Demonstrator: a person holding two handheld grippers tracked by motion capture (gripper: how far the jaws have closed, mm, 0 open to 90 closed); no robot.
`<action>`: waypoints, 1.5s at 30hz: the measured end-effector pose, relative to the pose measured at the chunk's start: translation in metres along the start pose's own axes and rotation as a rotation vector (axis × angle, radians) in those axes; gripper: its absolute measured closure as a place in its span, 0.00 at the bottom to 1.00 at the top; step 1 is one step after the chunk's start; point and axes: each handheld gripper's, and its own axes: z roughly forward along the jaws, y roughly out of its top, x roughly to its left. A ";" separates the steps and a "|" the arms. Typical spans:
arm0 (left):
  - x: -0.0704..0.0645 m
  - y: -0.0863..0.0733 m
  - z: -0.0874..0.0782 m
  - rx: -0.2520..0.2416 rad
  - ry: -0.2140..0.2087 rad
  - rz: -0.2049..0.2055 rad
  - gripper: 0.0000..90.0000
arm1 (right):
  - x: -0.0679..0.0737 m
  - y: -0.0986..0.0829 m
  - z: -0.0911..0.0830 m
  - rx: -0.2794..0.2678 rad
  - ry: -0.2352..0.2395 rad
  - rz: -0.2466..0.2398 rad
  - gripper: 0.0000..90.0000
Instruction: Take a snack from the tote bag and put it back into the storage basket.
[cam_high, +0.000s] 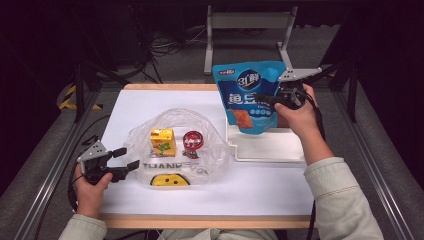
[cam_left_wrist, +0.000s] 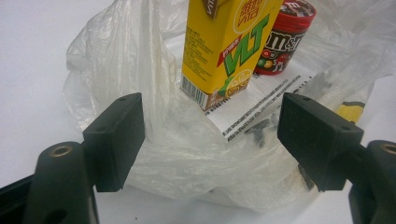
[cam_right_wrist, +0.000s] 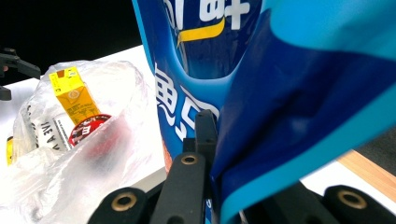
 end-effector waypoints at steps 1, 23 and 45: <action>0.000 0.000 0.000 -0.001 0.000 0.000 0.26 | 0.000 -0.001 0.001 -0.001 0.000 0.001 0.98; 0.000 0.000 0.000 0.000 -0.001 0.002 0.26 | -0.014 -0.032 0.014 0.001 0.011 0.066 0.98; 0.001 0.000 0.000 0.002 -0.003 0.000 0.26 | -0.024 -0.046 0.023 -0.021 0.040 0.073 0.97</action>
